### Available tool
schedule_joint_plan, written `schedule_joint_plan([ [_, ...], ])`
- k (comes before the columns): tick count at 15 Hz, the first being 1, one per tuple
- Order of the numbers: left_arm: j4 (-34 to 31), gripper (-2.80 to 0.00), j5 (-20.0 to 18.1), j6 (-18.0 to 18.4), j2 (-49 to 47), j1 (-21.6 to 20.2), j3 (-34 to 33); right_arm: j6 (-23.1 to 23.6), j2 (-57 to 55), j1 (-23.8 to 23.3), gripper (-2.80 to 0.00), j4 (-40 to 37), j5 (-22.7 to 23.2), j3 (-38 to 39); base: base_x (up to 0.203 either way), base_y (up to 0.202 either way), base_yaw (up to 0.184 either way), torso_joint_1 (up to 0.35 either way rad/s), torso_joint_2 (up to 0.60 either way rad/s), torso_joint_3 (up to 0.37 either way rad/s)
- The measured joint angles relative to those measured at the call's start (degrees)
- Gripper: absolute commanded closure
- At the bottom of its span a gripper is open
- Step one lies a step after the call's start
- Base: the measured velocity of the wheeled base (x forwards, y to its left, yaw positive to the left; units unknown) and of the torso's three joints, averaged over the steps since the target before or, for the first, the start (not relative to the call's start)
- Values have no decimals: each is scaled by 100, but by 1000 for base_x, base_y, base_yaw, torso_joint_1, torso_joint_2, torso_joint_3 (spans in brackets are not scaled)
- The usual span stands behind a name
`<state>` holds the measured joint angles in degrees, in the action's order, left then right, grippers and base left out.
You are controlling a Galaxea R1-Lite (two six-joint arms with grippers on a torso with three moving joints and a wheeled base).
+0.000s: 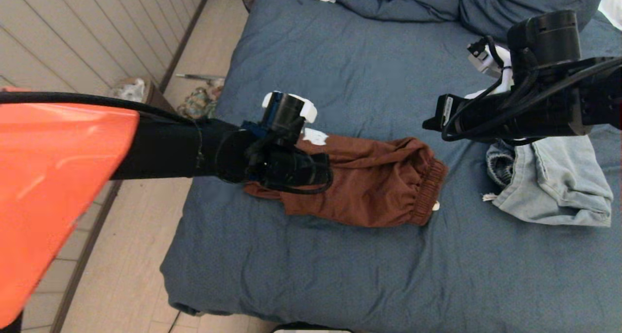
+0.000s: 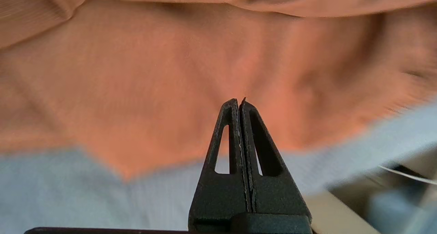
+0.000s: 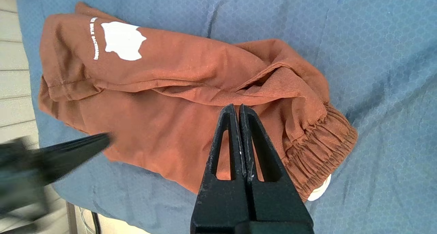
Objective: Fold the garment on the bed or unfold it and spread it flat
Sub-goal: Fold the brown shorts
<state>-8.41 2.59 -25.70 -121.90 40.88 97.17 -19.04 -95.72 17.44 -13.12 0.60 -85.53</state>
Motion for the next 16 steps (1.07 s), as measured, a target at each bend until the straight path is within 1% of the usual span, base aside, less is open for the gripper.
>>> schedule_joint_plan([
  [1,125,0,89,94,-180,5,47,0,2,2,0,0,6,2,0,0,0,0,0,0],
  [3,252,0,162,133,-503,11,249,0,2,5,0,0,9,13,0,0,0,0,0,0],
  [4,317,0,278,138,-636,-17,365,0,3,7,0,0,8,15,0,0,0,0,0,0],
  [6,434,0,661,187,-866,-153,628,-9,16,16,0,0,27,24,0,0,0,0,0,0],
  [8,557,0,960,186,-1048,-325,1005,-15,13,52,0,0,42,48,0,0,0,0,0,0],
  [10,778,0,1261,187,-1150,-588,1253,-18,11,106,0,0,41,67,0,0,0,0,0,0],
  [12,1092,0,1417,209,-1151,-771,1333,-19,-1,140,0,2,44,78,0,0,0,0,0,0],
  [14,1233,0,1469,206,-1166,-871,1367,-27,-23,181,0,0,36,93,0,0,0,0,0,0],
  [15,1384,0,1554,203,-1183,-904,1384,-24,-32,198,0,0,40,117,0,0,0,0,0,0],
  [16,1562,0,1780,205,-1186,-922,1400,-22,-41,207,0,4,43,137,0,0,0,0,0,0],
])
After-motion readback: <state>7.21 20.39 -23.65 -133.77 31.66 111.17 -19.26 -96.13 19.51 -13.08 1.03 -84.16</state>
